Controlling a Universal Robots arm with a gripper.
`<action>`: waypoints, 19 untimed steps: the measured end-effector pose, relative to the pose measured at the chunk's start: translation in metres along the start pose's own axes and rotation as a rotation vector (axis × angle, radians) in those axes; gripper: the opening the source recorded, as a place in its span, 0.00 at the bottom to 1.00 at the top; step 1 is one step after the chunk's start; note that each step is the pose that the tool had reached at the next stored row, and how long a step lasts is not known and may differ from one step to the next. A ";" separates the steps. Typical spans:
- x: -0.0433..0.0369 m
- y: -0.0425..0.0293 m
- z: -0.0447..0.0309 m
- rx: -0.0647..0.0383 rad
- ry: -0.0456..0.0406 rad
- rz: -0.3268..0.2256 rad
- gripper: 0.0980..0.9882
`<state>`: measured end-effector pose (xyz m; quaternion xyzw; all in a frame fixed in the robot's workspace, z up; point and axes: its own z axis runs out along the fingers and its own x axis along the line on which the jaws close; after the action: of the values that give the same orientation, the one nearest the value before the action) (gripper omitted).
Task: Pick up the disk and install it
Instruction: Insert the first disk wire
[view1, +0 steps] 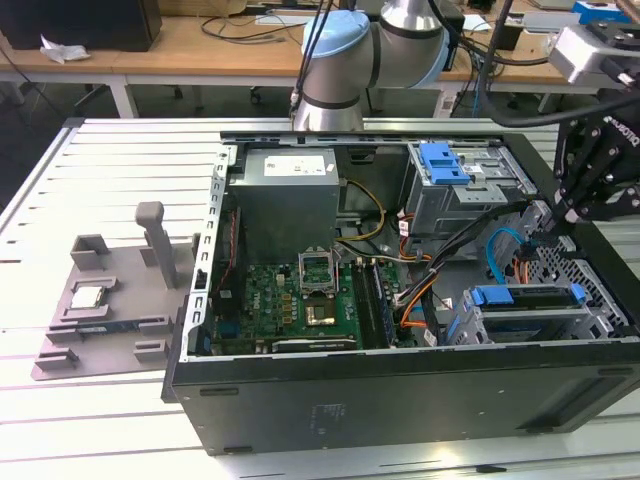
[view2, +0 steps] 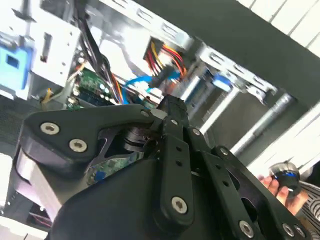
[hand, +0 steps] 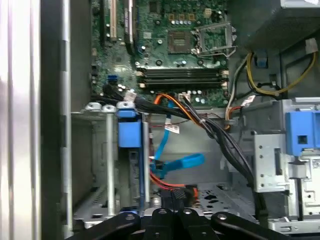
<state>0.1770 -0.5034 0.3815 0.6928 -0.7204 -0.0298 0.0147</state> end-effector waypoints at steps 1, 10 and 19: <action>-0.0078 -0.0029 0.0029 0.000 0.0015 0.000 0.01; -0.0183 -0.0102 0.0125 -0.001 0.0079 0.001 0.02; -0.0202 -0.0104 0.0169 0.001 0.0466 0.003 0.30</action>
<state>0.1871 -0.4832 0.3643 0.6923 -0.7208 -0.0134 0.0312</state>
